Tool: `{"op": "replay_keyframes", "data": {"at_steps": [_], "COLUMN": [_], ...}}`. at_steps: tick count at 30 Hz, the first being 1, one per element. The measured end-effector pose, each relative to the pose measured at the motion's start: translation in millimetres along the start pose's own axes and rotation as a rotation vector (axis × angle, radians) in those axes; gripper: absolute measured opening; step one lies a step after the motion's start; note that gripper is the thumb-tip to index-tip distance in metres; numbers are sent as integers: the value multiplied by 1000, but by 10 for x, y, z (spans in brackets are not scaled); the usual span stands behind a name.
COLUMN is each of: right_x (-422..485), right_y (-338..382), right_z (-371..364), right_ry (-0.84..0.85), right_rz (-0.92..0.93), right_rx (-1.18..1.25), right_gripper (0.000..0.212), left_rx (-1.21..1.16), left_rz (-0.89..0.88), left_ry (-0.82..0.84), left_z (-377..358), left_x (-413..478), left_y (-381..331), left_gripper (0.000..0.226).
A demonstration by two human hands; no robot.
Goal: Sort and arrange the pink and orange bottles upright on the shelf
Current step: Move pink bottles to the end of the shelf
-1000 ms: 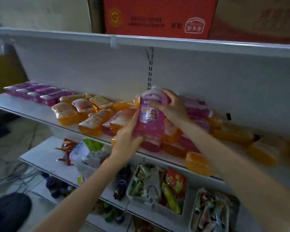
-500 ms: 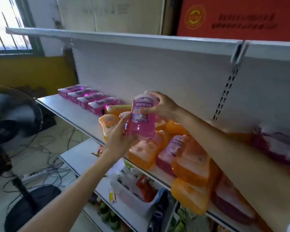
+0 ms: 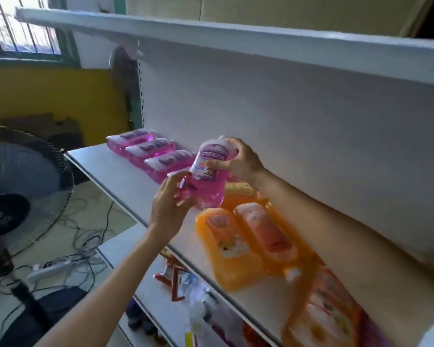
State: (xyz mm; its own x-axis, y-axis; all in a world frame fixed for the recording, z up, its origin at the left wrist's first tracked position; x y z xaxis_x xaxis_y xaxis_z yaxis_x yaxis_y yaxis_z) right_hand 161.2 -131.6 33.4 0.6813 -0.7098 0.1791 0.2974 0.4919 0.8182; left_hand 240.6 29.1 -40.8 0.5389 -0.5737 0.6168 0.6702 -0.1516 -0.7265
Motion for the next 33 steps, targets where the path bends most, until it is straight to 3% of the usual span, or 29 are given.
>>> {"op": "replay_keyframes", "data": {"at_steps": [4,12,21,27,30,33], "right_x": [561,1530,2165,2343,2401,2394], "right_y": [15,282,290,380,405,389], "right_z": [-601,-1615,-2086,-2229,-2293,-2293], "right_ry": [-73,-164,-170,-39,-75,-196], "right_rz": [-107,-225,-299,-319,-342,-389], "right_rx": [162,213,201,-91,-185,-334], "right_gripper": [91,92,89,80,77,61], "left_rx": [-76,-80,180,212,243,299], "left_rz": [129,274,213,294,273,194], "left_ry": [34,50,120,171,197,239], "left_z": [371,1109,1381,1373,1372,1346], "left_x": [478,1348,2009,2086,2090,2119], "left_y": [609,1559,2225,2450,2488,2484], "left_gripper": [52,49,50,48,46,47]}}
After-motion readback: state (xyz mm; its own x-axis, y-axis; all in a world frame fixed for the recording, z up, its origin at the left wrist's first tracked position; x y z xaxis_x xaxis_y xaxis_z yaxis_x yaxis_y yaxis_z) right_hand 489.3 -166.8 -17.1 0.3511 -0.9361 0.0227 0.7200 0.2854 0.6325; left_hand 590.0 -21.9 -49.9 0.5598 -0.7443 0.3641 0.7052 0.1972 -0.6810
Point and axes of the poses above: each hand's wrist, its own x-axis towards the middle knuckle, its own z-axis out of the back of the hand, y = z × x, the point moved 3 cm from there along x, towards the middle knuckle, and after that the axes turned 4 degrees about -z, right-handed, at the moved point
